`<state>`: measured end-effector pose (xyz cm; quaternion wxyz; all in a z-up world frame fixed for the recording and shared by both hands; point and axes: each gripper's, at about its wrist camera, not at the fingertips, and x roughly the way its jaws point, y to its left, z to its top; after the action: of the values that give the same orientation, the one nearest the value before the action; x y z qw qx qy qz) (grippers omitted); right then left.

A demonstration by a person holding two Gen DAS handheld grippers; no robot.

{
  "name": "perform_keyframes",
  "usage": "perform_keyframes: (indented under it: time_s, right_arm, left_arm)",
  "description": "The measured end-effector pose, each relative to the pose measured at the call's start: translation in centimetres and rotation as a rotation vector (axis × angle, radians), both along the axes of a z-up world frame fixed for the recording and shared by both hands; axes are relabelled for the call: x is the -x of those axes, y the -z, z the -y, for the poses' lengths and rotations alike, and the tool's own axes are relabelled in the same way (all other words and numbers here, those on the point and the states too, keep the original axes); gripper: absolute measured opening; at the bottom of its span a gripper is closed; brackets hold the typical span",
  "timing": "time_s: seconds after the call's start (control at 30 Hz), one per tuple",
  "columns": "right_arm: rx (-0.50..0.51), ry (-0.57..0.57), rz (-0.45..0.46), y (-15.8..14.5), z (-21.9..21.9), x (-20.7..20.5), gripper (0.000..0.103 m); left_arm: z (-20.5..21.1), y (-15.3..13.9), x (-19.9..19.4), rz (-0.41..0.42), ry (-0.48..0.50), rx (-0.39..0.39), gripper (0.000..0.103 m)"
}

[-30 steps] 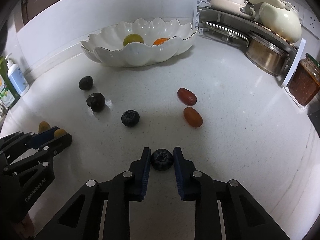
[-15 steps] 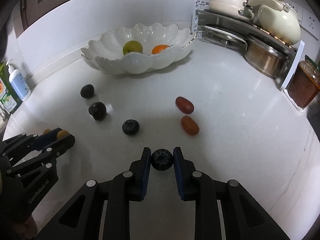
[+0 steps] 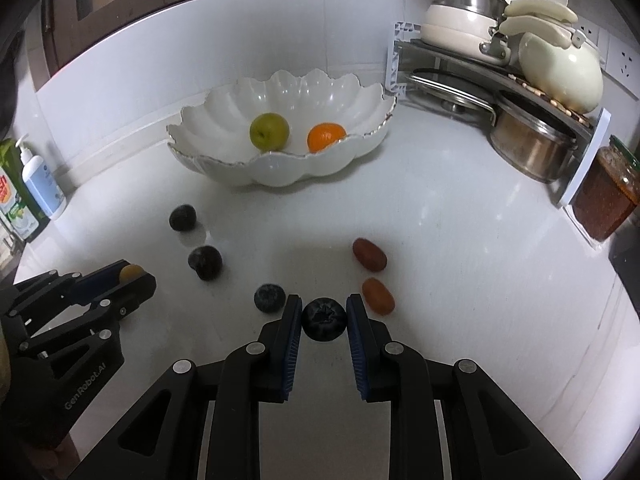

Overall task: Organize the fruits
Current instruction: 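Close the left tool on the yellow fruit while the right tool grasps the blueberry, then carry the yellow fruit in the left tool while the right tool carries the blueberry to the bowl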

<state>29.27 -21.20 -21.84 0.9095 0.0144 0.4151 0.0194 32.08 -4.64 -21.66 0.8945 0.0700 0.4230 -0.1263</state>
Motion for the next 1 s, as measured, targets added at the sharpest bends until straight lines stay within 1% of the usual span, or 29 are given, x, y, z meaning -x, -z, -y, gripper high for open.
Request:
perform_keyframes:
  time_s: [0.47,1.0]
  right_arm:
    - [0.005,-0.008,0.029,-2.8,0.1,-1.7,0.024]
    - [-0.001,0.006,0.056,-5.6,0.1,-5.1,0.024]
  left_arm:
    - [0.1,-2.2,-1.9,0.023,-0.008,0.018,0.024]
    - [0.1,-4.7,-5.6,0.062,-0.007,0.032,0.024]
